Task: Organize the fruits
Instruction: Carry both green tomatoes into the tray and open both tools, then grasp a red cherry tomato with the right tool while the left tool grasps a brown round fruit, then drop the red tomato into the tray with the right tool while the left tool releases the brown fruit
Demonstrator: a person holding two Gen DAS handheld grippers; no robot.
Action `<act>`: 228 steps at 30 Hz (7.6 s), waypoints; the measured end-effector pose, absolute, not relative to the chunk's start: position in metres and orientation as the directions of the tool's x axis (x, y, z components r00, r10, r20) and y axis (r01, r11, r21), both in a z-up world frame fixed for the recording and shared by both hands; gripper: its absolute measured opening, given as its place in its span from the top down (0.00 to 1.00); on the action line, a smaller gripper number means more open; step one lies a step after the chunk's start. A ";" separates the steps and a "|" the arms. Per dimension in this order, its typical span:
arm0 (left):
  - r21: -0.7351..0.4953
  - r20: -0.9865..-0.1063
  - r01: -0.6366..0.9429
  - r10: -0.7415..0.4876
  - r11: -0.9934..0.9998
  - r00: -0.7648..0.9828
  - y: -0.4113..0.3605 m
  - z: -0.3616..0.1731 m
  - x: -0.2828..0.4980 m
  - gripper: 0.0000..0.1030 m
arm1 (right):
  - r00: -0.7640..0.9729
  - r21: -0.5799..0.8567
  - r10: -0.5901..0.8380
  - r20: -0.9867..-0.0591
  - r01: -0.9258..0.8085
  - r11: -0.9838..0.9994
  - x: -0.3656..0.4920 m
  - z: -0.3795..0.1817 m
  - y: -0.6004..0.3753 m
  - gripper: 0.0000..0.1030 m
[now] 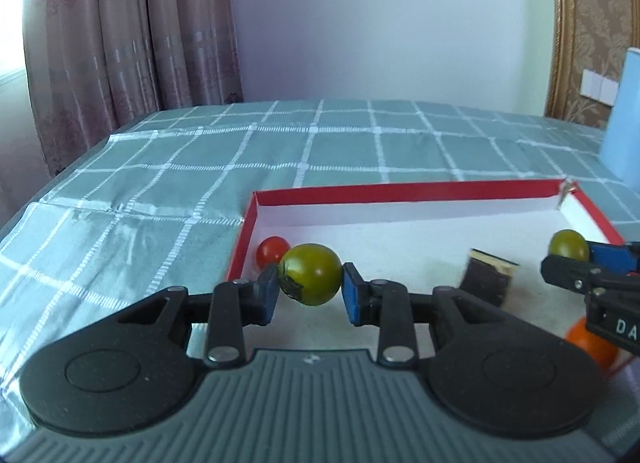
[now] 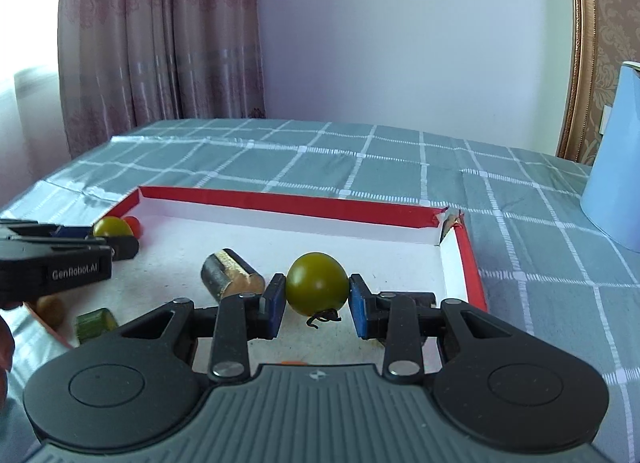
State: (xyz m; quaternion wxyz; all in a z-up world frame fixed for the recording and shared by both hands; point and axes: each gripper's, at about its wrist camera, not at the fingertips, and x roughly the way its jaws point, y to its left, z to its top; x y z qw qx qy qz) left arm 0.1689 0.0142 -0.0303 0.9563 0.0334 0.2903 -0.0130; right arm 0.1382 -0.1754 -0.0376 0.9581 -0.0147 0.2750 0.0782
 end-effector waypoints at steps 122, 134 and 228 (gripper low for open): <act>0.043 -0.580 0.285 -0.208 0.958 0.788 -0.014 -0.059 0.055 0.38 | 0.792 0.158 0.255 -0.555 -0.200 0.967 0.033 -0.060 -0.196 0.74; 0.054 -0.568 0.306 -0.223 0.950 0.792 -0.021 -0.057 0.050 0.68 | 0.801 0.076 0.209 -0.561 -0.202 0.977 0.031 -0.060 -0.184 0.74; 0.091 -0.584 0.097 -0.026 0.991 0.811 -0.017 -0.047 0.175 0.34 | 0.811 0.066 0.066 -0.581 -0.033 0.997 0.153 -0.050 -0.210 0.73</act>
